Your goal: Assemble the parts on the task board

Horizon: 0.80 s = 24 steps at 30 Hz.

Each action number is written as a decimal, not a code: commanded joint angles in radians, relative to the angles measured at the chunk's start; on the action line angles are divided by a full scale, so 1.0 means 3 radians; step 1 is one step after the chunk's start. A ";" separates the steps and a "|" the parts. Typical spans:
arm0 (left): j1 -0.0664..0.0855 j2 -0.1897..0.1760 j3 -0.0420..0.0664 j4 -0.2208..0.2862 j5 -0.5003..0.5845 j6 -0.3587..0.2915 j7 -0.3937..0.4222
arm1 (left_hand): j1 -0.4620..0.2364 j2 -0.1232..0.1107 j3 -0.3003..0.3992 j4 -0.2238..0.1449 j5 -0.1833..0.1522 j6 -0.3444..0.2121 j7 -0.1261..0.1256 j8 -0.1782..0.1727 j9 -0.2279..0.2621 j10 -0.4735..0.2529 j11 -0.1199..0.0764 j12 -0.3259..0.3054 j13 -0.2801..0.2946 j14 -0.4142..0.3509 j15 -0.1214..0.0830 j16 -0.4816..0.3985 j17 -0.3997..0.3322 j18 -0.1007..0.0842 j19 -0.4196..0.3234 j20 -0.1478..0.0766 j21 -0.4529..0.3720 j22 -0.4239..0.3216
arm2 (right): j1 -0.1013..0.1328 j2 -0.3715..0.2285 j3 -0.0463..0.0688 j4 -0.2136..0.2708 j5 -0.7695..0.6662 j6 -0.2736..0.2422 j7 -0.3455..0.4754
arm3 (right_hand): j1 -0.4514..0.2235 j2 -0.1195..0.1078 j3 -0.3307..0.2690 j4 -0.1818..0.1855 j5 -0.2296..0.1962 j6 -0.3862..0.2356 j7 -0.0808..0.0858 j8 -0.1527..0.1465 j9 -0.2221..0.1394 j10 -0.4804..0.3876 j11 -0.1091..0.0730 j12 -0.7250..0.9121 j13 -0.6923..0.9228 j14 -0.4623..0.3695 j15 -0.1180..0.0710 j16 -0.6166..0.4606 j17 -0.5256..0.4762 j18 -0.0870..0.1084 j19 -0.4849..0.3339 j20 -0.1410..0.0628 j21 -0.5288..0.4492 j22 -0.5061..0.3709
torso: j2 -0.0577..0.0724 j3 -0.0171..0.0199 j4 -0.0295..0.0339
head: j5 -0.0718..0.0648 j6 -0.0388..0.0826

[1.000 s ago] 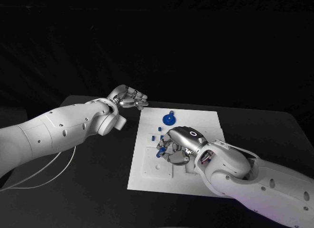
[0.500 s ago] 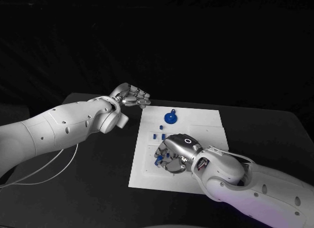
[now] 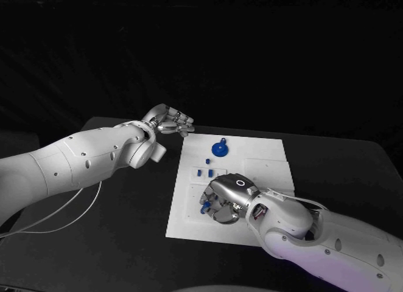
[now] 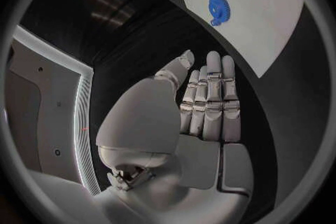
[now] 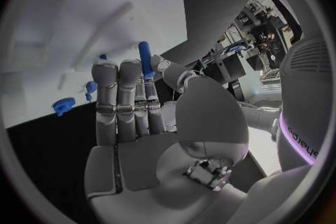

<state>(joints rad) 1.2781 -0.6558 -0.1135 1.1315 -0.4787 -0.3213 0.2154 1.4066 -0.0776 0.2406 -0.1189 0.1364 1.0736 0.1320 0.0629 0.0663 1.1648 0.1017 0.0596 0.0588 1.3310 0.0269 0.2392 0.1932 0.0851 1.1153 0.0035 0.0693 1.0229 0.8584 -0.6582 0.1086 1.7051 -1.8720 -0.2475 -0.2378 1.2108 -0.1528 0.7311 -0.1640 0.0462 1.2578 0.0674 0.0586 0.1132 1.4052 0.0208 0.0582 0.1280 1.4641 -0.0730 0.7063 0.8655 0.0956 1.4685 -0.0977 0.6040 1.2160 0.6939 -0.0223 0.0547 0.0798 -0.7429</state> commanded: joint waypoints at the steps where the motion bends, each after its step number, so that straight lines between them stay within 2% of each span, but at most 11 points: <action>1: 0.0001 0.0005 0.0002 0.0007 0.0021 0.0038 0.0017 | 0.0000 0.0022 0.0009 0.0004 0.0014 0.0005 0.0010 -0.0002 -0.0002 -0.0012 -0.0001 0.0008 -0.0001 0.0012 -0.0001 -0.0006 0.0005 -0.0035 0.0015 0.0009 0.0001 0.0003 | -0.0009 -0.0007 -0.0005 -0.0010 -0.0129 0.0087 -0.0062 | 0.0043 0.0070 0.0010 -0.0019 0.0016 0.0034 0.0003 0.0022 0.0003 0.0089 -0.0075 0.0012 0.0004 -0.0011 -0.0025 -0.0010 0.0003 0.0060 0.0137 -0.0023 -0.0020 0.0008 | 0.0000 0.0000 0.0002 | -0.0002 -0.0006; 13: 0.0001 0.0000 0.0002 0.0005 0.0022 0.0039 0.0016 | 0.0000 0.0022 0.0009 0.0004 0.0014 0.0005 0.0010 -0.0002 -0.0002 -0.0012 -0.0001 0.0008 -0.0001 0.0012 -0.0001 -0.0006 0.0005 -0.0035 0.0015 0.0009 0.0001 0.0003 | -0.0017 -0.0010 -0.0005 -0.0008 -0.0194 0.0006 -0.0119 | 0.0035 0.0065 0.0027 -0.0026 0.0016 0.0041 0.0000 0.0021 0.0002 0.0099 -0.0078 0.0011 0.0005 -0.0009 -0.0027 -0.0010 0.0004 0.0059 0.0140 -0.0025 -0.0012 0.0018 | 0.0001 0.0000 0.0002 | 0.0006 -0.0019; 24: 0.0001 0.0000 0.0002 0.0003 0.0031 0.0041 0.0017 | -0.0016 0.0025 0.0007 0.0015 0.0013 0.0000 0.0009 -0.0002 -0.0002 -0.0014 -0.0001 0.0008 -0.0001 0.0011 0.0001 -0.0005 0.0006 -0.0034 0.0016 0.0012 -0.0003 -0.0015 | -0.0018 -0.0019 -0.0005 -0.0023 -0.0217 0.0108 -0.0131 | 0.0027 0.0055 0.0045 -0.0032 0.0017 0.0050 -0.0002 0.0021 0.0003 0.0108 -0.0080 0.0012 0.0007 -0.0008 -0.0029 -0.0011 0.0004 0.0058 0.0140 -0.0026 -0.0006 0.0031 | 0.0001 -0.0003 0.0003 | 0.0008 -0.0016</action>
<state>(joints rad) 1.2780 -0.6571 -0.1135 1.1308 -0.4772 -0.3200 0.2147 1.4066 -0.0776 0.2407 -0.1189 0.1363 1.0736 0.1320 0.0629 0.0663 1.1648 0.1017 0.0596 0.0588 1.3310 0.0269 0.2392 0.1938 0.0852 1.1152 0.0035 0.0693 1.0191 0.8544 -0.6625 0.1075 1.7020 -1.9176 -0.2460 -0.2643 1.2109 -0.1527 0.7380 -0.1747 0.0486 1.2650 0.0673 0.0604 0.1130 1.3917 0.0337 0.0574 0.1303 1.4591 -0.0744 0.7062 0.8661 0.0957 1.4629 -0.0996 0.6040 1.2241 0.6939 -0.0230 0.0552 0.0822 -0.7478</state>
